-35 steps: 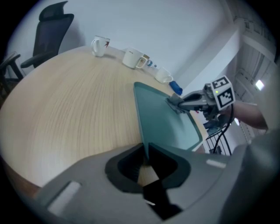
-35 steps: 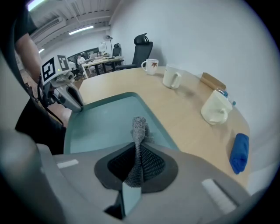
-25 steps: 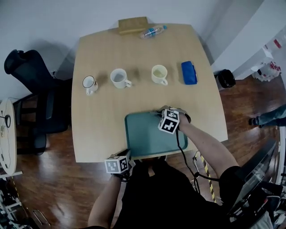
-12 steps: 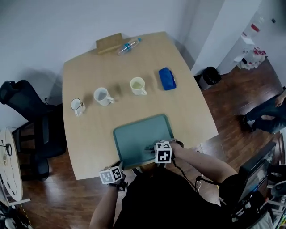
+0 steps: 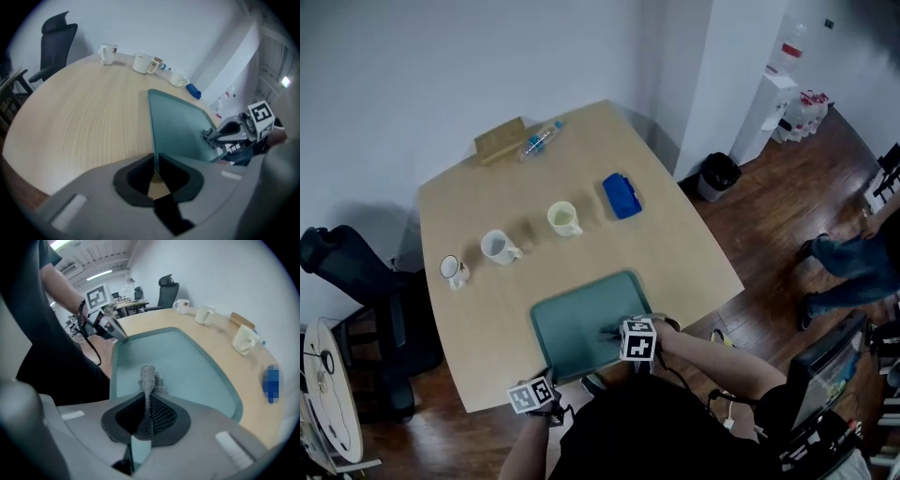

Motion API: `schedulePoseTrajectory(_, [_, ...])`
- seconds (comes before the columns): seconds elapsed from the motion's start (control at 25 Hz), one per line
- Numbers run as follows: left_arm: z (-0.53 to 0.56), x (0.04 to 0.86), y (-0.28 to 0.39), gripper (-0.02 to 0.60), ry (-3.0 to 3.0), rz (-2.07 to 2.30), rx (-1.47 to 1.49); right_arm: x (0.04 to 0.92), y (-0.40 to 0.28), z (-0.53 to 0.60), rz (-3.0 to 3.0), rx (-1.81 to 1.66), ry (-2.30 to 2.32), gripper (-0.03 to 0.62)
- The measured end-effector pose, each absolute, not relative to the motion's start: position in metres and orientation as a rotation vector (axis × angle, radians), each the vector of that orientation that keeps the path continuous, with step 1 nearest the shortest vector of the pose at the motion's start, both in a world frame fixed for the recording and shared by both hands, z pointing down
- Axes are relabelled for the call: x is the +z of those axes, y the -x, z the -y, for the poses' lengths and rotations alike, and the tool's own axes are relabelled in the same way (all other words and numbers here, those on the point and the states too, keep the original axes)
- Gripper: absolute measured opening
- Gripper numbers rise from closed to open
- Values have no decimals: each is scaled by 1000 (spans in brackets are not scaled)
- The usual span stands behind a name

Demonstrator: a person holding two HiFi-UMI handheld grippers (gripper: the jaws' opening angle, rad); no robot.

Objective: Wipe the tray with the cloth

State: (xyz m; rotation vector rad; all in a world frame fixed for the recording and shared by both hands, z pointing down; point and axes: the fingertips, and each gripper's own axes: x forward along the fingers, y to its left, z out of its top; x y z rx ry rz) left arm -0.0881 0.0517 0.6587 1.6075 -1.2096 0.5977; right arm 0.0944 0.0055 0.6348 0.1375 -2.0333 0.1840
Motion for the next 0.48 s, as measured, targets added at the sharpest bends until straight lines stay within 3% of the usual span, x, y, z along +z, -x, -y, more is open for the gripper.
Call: schedulePoseTrajectory(0.48, [-44,659,85,35,-1626,1242,582,639,-136,144,1866,-20,-311,25])
